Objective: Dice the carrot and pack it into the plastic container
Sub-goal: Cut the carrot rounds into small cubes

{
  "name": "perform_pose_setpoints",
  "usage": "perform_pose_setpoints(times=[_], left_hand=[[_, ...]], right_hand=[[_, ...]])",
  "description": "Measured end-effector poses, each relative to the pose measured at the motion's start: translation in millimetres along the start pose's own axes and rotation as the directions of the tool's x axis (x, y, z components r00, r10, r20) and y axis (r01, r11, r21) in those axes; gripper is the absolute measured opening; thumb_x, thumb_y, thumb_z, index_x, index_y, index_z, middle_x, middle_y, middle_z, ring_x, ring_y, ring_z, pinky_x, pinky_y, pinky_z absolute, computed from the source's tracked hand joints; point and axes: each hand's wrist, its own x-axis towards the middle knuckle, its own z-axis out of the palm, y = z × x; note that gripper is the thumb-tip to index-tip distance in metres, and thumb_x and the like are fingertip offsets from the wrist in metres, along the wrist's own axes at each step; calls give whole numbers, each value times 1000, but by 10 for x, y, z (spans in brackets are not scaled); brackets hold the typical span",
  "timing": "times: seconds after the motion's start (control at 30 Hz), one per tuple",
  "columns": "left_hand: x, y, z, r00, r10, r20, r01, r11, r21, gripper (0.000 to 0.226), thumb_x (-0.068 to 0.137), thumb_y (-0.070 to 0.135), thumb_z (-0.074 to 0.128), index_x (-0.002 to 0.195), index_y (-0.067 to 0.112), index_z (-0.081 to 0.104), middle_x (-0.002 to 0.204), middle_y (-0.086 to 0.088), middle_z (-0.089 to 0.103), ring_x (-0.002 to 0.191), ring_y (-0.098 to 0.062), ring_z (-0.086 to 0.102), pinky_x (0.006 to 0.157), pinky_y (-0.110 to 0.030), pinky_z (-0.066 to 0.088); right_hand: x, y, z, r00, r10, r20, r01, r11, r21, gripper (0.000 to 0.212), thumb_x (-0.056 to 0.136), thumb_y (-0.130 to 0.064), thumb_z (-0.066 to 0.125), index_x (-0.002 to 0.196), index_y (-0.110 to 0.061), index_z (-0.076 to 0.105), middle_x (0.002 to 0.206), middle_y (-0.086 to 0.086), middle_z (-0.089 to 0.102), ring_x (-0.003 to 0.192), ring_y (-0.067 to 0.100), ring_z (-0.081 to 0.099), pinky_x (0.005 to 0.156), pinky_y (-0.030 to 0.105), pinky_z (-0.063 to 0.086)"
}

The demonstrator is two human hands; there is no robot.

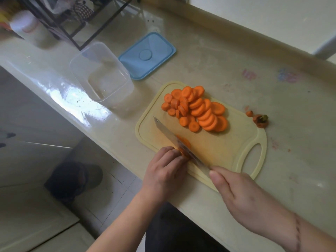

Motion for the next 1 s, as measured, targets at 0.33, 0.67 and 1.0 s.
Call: perform_pose_setpoints(times=[0.33,0.67,1.0], left_hand=[[-27,-8,7,999,12,-34,-11,1000,10,9,90,6,74,92,-2,77,97,-14,72,95,-30,65,85,-37,56],[-16,-16,-9,1000,11,-29,-11,1000,-2,9,90,8,74,93,0,78,99,-12,73,96,-28,66,84,-35,57],[416,-247,-326,940,134,314,-161,985,61,32,87,30,77,111,9,73,113,-12,67,92,-30,65,75,-42,56]], right_hand=[[-204,-12,-78,1000,19,22,-20,1000,24,37,88,-68,19,81,-48,49,61,3,49,55,17,49,55,30,39],[-122,57,36,999,31,21,-29,996,-89,42,89,-68,10,96,-49,47,69,-15,58,66,8,55,64,31,44],[-367,49,-334,968,247,-34,-231,940,250,57,74,-78,27,62,-27,49,45,0,42,39,6,39,42,12,29]])
